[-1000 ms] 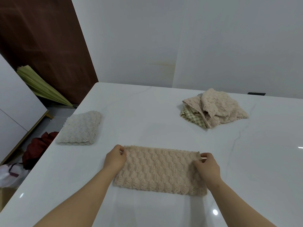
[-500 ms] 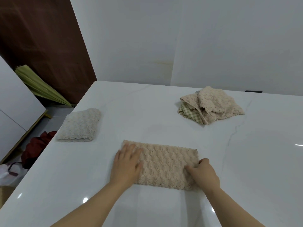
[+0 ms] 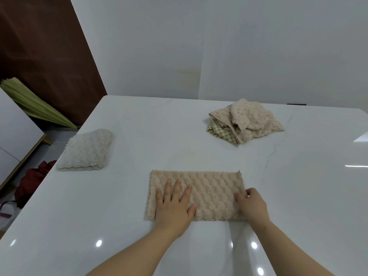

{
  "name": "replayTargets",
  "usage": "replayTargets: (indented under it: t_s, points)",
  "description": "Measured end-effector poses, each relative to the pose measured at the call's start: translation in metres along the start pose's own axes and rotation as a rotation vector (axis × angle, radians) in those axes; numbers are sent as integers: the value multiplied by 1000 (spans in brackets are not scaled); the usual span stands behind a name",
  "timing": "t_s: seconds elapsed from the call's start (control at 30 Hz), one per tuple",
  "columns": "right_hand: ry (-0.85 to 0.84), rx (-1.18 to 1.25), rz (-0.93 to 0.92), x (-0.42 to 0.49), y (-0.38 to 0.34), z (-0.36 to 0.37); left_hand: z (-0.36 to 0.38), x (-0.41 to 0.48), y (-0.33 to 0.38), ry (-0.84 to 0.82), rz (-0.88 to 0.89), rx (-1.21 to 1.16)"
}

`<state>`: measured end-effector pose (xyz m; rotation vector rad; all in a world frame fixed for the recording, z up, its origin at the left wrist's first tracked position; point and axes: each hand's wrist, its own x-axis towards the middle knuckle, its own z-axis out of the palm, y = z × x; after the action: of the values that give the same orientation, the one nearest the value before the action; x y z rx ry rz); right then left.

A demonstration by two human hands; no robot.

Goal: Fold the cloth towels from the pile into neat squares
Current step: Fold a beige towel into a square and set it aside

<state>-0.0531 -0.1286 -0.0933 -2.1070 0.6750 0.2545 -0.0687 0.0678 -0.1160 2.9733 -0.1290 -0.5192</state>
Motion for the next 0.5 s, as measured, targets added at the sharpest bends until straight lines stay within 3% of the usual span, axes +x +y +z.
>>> replayTargets:
  t_s: [0.13,0.2,0.27,0.37,0.5]
  points:
    - [-77,129,38,-4,-3,-6,-3,1,-2,9,-1,24]
    - [-82,191,35,-4,-6,-7,-6,2,-4,177,71,60]
    - [-84,253,25,-5,-10,-8,-12,-2,-2,244,167,88]
    - [-117,317,3,-9,-19,-8,-5,-2,2,208,311,17]
    - [-166,394,-25,-14,-32,-7,-6,2,-3,130,272,-78]
